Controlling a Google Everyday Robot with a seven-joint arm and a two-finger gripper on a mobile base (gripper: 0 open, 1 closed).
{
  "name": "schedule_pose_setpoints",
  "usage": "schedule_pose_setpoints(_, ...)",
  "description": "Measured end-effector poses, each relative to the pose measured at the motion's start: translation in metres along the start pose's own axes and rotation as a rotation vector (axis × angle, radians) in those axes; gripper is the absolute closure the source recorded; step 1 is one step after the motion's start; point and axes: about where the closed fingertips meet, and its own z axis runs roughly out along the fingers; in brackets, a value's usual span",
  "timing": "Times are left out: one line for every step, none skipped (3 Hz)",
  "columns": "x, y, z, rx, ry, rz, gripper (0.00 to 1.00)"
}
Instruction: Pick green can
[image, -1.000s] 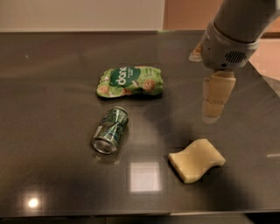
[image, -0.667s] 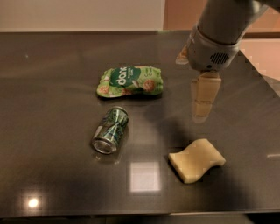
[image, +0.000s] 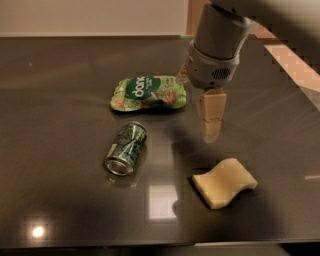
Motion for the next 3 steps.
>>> schedule_pose_setpoints(-0.011,-0.006,0.018,-0.040,0.011,-0.073,0.00)
schedule_pose_setpoints(-0.020,-0.014,0.038,-0.082,0.032,-0.131,0.00)
schedule_pose_setpoints(-0.034,-0.022,0.051,-0.103,0.025,-0.187,0.00)
